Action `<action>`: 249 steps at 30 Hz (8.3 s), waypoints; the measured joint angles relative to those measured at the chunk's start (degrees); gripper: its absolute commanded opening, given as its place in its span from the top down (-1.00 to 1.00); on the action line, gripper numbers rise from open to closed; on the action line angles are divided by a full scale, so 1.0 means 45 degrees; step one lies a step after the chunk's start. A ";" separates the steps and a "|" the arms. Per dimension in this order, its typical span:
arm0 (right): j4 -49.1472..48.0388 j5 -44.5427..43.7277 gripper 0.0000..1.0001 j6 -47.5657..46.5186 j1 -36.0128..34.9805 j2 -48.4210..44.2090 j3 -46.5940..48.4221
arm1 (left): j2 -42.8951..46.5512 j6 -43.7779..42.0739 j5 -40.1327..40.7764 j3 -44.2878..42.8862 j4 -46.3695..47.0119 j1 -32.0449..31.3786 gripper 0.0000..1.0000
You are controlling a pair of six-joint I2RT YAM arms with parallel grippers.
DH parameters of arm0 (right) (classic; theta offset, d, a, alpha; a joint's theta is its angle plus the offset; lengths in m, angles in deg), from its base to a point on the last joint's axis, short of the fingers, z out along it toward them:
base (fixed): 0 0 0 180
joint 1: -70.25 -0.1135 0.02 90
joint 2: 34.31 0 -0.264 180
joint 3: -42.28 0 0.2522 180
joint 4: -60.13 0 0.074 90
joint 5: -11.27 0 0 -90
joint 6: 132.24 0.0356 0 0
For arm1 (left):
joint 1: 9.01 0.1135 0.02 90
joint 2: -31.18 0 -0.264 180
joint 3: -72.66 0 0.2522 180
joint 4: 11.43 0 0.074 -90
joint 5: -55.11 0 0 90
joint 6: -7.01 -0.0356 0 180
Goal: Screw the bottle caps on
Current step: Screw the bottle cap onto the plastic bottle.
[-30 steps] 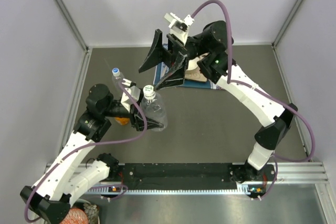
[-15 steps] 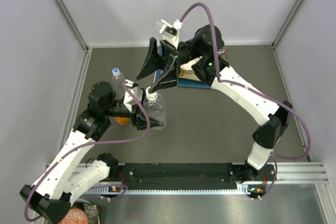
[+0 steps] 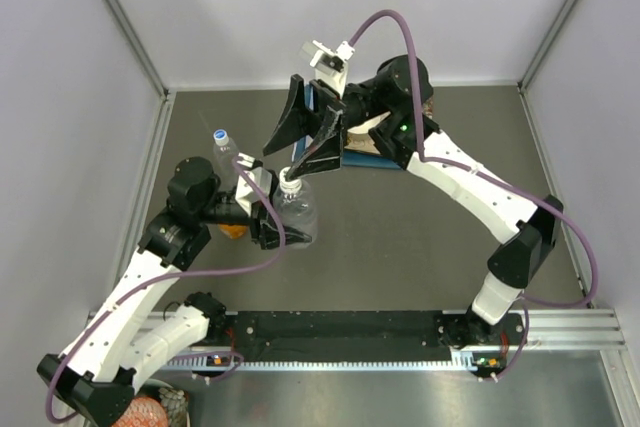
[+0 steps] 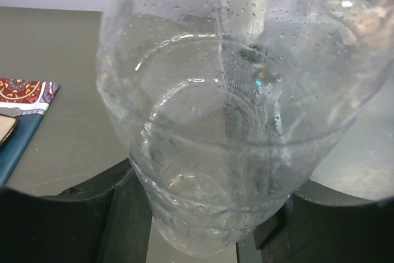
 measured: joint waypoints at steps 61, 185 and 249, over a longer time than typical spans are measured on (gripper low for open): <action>0.1787 -0.0039 0.77 -0.1613 -0.0471 -0.0520 -0.0097 | 0.0311 0.1258 0.0641 0.0219 0.0947 0.0039 0.90; 0.9292 -1.0399 1.00 -0.6392 -0.1292 -0.2506 -0.1015 | 0.0301 0.0350 0.6470 -0.0306 -0.1778 0.0316 0.99; 0.5552 -0.2492 -0.05 -0.3167 -0.0525 -0.1583 0.0423 | 0.0131 0.1943 -0.0491 0.0039 0.1030 0.0423 0.95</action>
